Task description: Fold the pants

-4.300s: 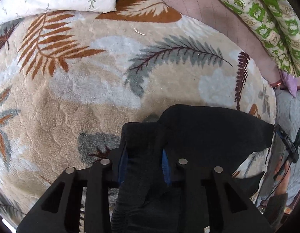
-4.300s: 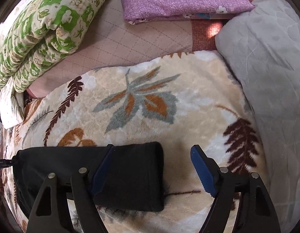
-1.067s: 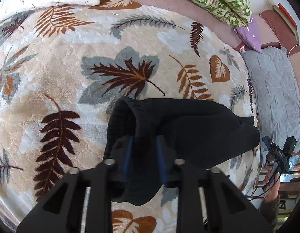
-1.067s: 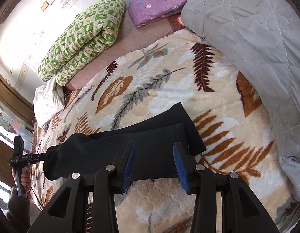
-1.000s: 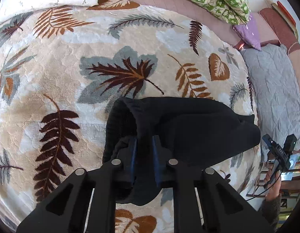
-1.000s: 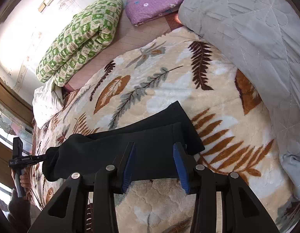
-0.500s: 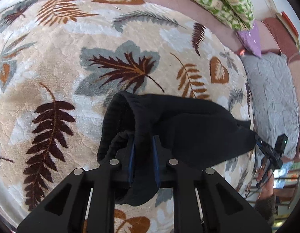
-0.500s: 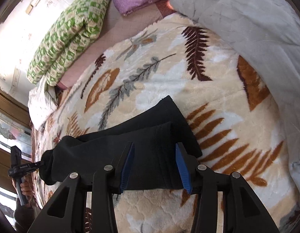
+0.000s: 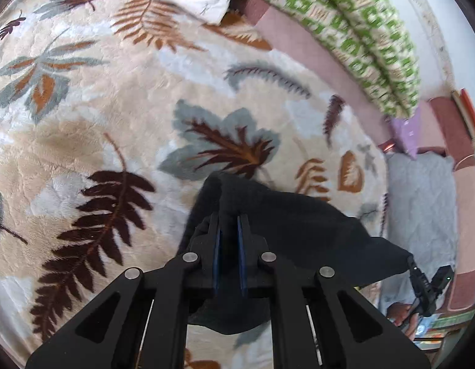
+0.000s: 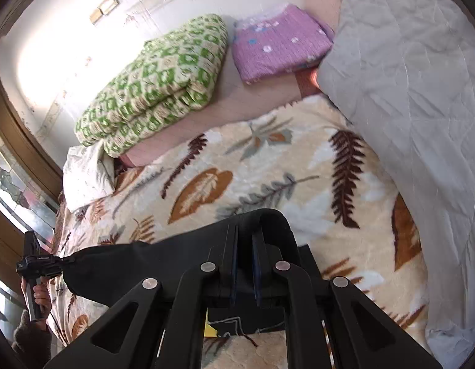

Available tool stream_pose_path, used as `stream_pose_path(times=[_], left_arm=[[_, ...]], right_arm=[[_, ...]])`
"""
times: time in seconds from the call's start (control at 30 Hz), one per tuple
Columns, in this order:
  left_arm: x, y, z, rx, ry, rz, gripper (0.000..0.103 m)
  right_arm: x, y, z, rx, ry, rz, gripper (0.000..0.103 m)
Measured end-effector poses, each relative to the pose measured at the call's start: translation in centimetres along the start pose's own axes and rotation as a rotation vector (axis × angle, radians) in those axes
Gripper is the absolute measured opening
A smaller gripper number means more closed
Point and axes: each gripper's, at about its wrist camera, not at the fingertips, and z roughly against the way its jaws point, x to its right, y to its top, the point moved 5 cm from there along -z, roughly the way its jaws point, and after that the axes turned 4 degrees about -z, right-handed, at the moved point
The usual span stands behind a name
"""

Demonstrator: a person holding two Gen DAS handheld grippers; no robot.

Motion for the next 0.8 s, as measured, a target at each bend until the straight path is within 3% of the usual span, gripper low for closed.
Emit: stream_pose_path(times=[0.17, 0.3, 0.4, 0.53, 0.6, 0.67, 0.73, 0.8], left_arm=[[-1.8, 0.2, -1.8, -0.044, 0.022, 0.034, 0.008], [-1.7, 0.7, -2.6, -0.062, 0.060, 0.006, 0.008], [-1.3, 0.9, -2.6, -0.068, 0.077, -0.031, 0.009], [-1.0, 0.8, -2.0, -0.073, 0.056, -0.068, 0.010], [-0.8, 0.8, -1.7, -0.078, 0.049, -0.088, 0.010], [-0.6, 0.8, -1.5, -0.084, 0.038, -0.096, 0.011], [-0.5, 0.8, -1.3, -0.087, 0.025, -0.095, 0.012], [-0.5, 0.7, -1.3, -0.094, 0.014, -0.095, 0.014]], right_arm=[[3.5, -3.0, -2.5, -0.078, -0.043, -0.078, 0.008], [6.4, -5.4, -4.5, -0.145, -0.097, -0.115, 0.009], [7.1, -6.5, -5.1, -0.190, -0.118, -0.124, 0.017], [6.8, -5.3, -3.0, -0.140, -0.086, -0.152, 0.024], [5.8, -3.7, -0.8, -0.069, -0.064, -0.143, 0.025], [3.6, -2.1, 0.3, -0.036, -0.025, -0.104, 0.039], [0.1, -0.8, -0.2, -0.046, 0.046, -0.061, 0.048], [-5.6, -0.3, -2.6, -0.127, 0.154, 0.031, 0.049]])
